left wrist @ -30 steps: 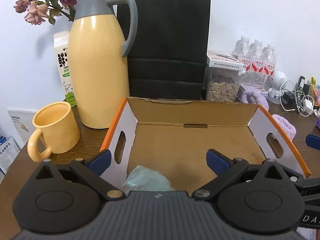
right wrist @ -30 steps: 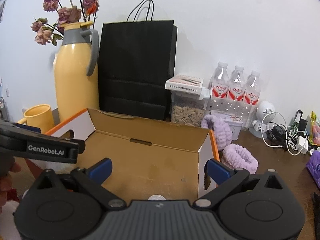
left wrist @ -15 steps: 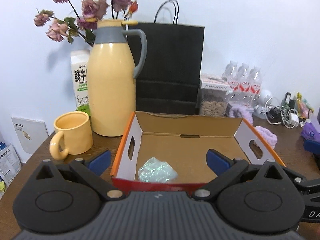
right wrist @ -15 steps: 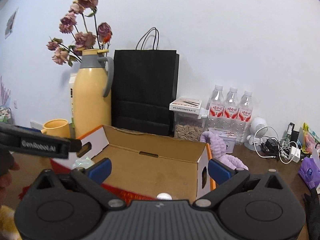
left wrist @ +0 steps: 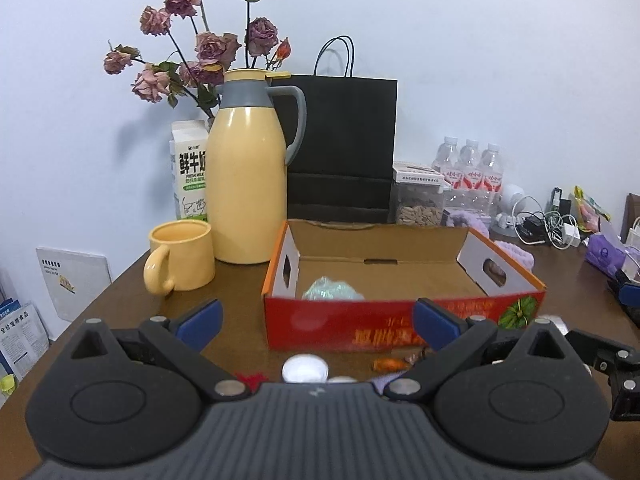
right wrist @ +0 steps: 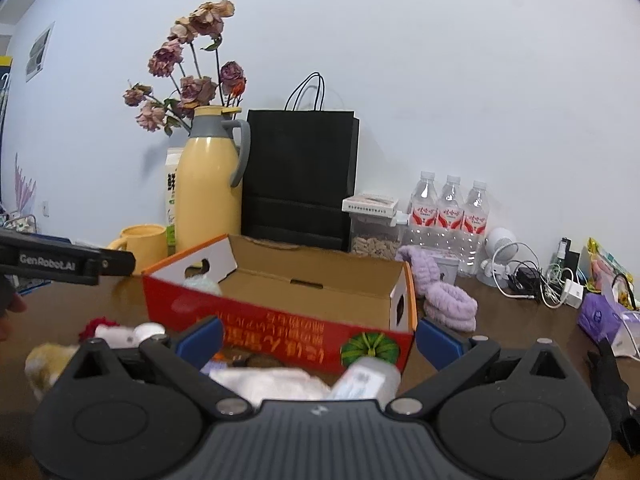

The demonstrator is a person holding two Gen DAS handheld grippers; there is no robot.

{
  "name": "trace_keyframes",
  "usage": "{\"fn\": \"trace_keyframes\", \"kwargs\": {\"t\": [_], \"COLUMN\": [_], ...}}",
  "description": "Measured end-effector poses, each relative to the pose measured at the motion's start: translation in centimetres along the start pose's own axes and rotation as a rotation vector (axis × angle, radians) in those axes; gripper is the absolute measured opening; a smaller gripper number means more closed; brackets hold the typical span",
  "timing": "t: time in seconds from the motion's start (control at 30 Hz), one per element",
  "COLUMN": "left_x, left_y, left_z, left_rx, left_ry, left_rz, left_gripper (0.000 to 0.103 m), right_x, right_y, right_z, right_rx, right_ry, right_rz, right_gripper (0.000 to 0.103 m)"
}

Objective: Organize objects
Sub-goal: 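Move both tools back toward the pile of objects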

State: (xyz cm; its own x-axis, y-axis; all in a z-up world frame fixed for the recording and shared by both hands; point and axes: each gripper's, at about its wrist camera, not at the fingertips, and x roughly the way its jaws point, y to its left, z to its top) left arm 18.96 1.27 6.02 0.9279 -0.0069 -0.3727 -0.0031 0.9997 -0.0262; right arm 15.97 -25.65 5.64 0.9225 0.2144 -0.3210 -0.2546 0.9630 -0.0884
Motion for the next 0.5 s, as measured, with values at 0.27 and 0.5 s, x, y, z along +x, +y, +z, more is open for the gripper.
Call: {"fn": "trace_keyframes", "kwargs": {"t": [0.27,0.5], "left_x": [-2.1,-2.6], "left_y": [1.5,2.9], "left_z": [-3.4,-5.8], "left_rx": [-0.026,-0.085], "left_ry": [0.029,0.074], "left_rz": [-0.002,-0.003], "left_gripper": [0.103,0.103], "right_x": [-1.4,-1.6], "right_y": [-0.3,-0.7], "right_z": [-3.5,-5.6], "right_rx": [0.018,0.037], "right_ry": [0.058,0.085], "right_rz": [-0.021,-0.043], "right_gripper": [0.103,0.103]}}
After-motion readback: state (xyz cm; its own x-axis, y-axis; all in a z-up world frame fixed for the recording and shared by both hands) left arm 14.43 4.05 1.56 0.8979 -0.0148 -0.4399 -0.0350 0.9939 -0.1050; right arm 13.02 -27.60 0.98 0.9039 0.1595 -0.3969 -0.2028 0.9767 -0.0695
